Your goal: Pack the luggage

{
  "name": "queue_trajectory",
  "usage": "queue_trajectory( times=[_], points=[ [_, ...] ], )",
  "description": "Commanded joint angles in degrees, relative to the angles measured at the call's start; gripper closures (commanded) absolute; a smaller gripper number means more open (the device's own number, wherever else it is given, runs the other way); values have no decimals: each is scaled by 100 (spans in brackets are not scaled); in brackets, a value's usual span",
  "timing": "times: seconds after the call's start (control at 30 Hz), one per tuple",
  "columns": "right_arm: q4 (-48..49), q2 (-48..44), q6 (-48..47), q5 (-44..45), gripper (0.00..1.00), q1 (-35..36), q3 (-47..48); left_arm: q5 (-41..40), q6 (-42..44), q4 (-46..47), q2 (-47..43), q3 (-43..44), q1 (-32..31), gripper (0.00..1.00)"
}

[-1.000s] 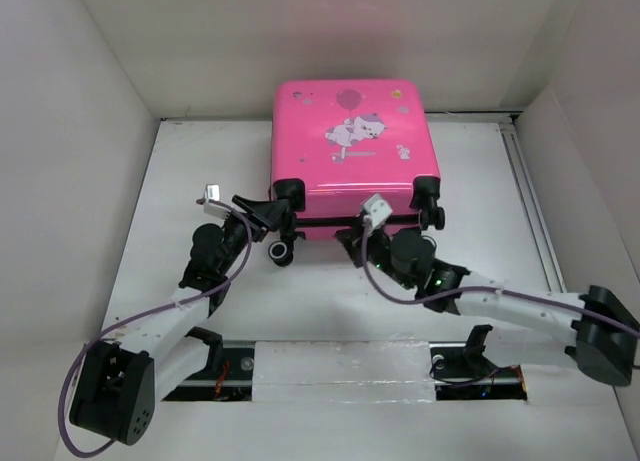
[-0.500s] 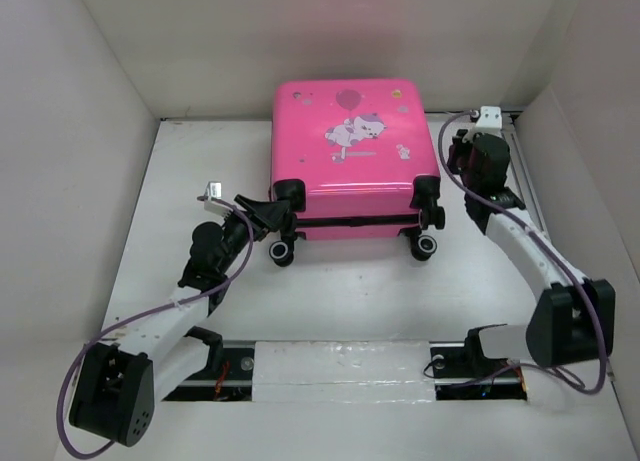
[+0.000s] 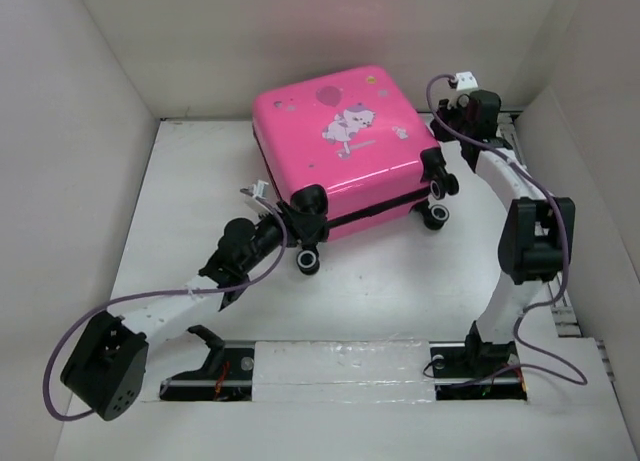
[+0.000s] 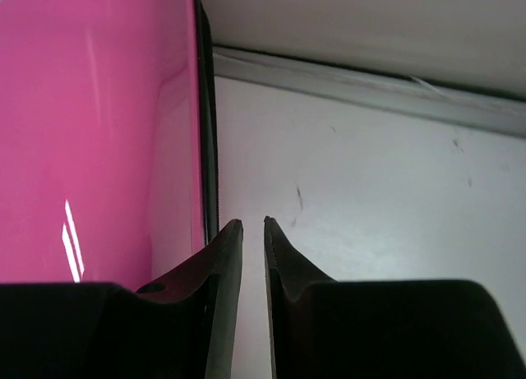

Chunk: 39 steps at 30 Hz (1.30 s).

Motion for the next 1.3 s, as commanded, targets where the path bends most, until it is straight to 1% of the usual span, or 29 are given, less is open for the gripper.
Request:
queue_trajectory(
  times=[0.0,0.1,0.13,0.2,0.27,0.33,0.37,0.4,0.43,0.5,0.53,0.57,0.6,0.63,0.67,0.7,0.73,0.77,0.8,0.83,0.87,0.9,0.93,1.0,1.07,1.17,1.2,1.23,1.27],
  points=[
    [-656,618,169,-2140,77,751,1157,561,158,1138,231,562,-690,100],
    [-1201,1339,99,-2457,80,900,2308,420,158,1244,583,737,-1112,100],
    [-1559,1689,12,-2536,80,997,2616,359,158,1314,775,877,-1295,100],
    [-1930,1946,-129,-2424,80,1102,3423,359,272,1315,987,1062,-1446,100],
    [-1827,1825,-130,-2265,74,1208,3498,359,273,1315,1302,1404,-1569,100],
    [-1257,1475,-130,-1940,63,1261,3008,429,273,1315,1480,1590,-1570,100],
    [-1037,994,-78,-1809,55,1261,2780,429,273,1315,1533,1739,-1570,100],
    [-713,728,-77,-1494,52,1261,2560,429,273,1315,1594,1810,-1570,100],
    [-588,456,-77,-1360,50,1209,2140,333,273,1315,1595,1871,-1570,100],
    [-351,-405,-130,-1175,47,1148,1681,280,325,1315,1656,2012,-1570,100],
    [-97,-713,-130,-992,46,1147,1130,279,325,1315,1656,2065,-1570,100],
    [27,-1012,-191,-938,44,1086,846,279,325,1263,1734,2135,-1570,100],
    [107,-1606,-192,-859,44,1085,565,279,325,1262,1787,2284,-1570,100],
    [229,-1899,-192,-684,44,1085,-38,384,273,1201,1901,2355,-1570,100],
    [335,-2207,-192,-621,49,1172,-427,463,212,1201,1954,2408,-1570,100],
    [510,-2854,-70,-516,59,1252,-857,464,141,1201,1955,2408,-1570,100],
    [721,-3200,45,-359,63,1357,-1349,621,45,1418,2094,2408,-1570,100],
    [1314,-3568,150,-61,70,1584,-2441,674,-121,1499,2096,2408,-1570,100],
    [1625,-3929,238,107,76,1699,-2992,675,-123,1578,2174,2408,-1570,100],
    [1872,-4663,439,335,82,1814,-3476,753,-201,1631,2175,2408,-1570,100],
    [1970,-5036,563,912,84,1971,-3890,684,-202,1631,2175,2356,-1639,100],
    [1971,-5388,651,1091,84,2025,-4520,579,-202,1631,2175,2355,-1744,100],
    [1840,-6053,800,1232,84,2078,-4779,491,-150,1631,2122,2295,-1806,100],
    [1393,-6646,881,1383,84,2174,-5384,281,-88,1684,2122,2294,-2000,100],
    [1312,-7286,1160,1331,81,2368,-5799,210,-88,1684,2122,2442,-2062,100],
    [1968,-7615,1433,1120,78,2850,-6844,358,-176,1683,2279,2740,-2062,100],
    [2258,-7537,1434,1120,77,3009,-7064,498,-176,1623,2367,2838,-2114,100],
    [3018,-7371,1434,1120,75,3376,-7406,560,-237,1623,2429,2926,-2114,100],
    [3312,-7134,1382,1276,75,3562,-7409,561,-289,1623,2430,2988,-2114,100]
  ],
)
